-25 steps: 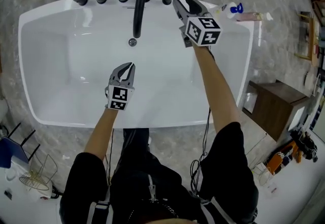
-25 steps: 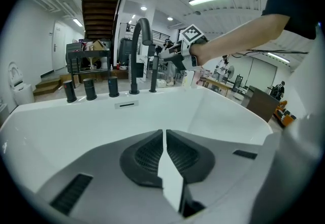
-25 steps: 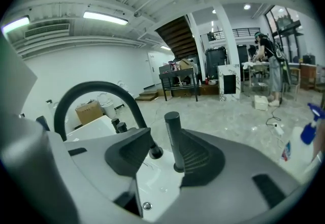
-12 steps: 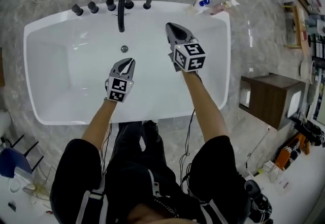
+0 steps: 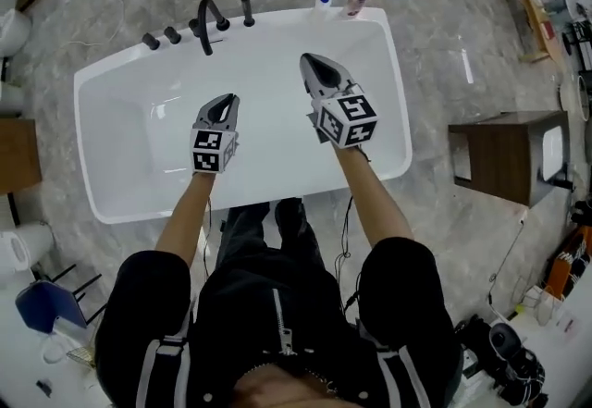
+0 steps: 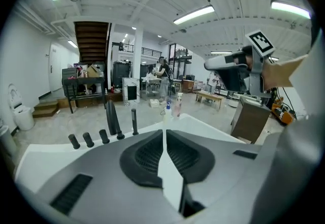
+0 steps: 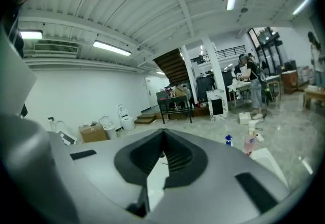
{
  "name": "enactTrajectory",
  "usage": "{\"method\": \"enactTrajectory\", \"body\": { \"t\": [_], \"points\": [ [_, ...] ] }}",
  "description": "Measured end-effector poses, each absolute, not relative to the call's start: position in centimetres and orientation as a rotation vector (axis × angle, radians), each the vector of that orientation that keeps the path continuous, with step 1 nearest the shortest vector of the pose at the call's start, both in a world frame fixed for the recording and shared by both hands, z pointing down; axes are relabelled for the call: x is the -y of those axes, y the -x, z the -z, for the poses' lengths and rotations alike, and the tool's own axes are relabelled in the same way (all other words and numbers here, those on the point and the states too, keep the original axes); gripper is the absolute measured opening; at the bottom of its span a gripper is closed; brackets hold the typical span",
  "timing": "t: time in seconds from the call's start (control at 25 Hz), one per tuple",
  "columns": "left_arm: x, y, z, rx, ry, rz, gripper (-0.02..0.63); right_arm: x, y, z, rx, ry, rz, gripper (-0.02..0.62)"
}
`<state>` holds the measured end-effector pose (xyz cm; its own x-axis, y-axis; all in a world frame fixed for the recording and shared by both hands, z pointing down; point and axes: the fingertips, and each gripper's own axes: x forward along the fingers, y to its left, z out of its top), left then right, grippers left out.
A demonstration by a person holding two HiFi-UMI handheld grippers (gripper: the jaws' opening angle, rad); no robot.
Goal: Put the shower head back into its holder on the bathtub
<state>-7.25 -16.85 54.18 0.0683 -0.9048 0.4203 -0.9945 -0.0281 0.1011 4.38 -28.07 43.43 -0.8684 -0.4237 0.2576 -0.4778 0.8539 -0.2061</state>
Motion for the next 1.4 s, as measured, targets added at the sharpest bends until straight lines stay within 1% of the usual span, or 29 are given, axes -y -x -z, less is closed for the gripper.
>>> {"method": "enactTrajectory", "body": {
  "t": [0.24,0.52,0.84,1.04,1.4],
  "points": [
    [15.2,4.3,-46.5,1.99,-2.013,-0.301,0.038,25.4,-10.2,-40.4,2.871,-0.693,-0.422,0.005],
    [13.1,1.6,-42.0,2.062,-2.001,-0.308,0.038,23.2,-12.1,-39.0,2.9,-0.599,-0.407,0.005],
    [10.5,2.9,-37.4,2.153,-2.021,-0.253,0.038,20.1,-10.1,-37.8,2.923,-0.555,-0.391,0.005],
    [7.9,5.5,-35.1,2.192,-2.046,-0.235,0.038,18.1,-7.7,-36.4,2.935,-0.562,-0.362,0.005],
    [4.9,9.6,-34.4,2.215,-2.068,-0.165,0.038,14.9,-4.8,-35.0,2.961,-0.612,-0.296,0.005]
  ]
}}
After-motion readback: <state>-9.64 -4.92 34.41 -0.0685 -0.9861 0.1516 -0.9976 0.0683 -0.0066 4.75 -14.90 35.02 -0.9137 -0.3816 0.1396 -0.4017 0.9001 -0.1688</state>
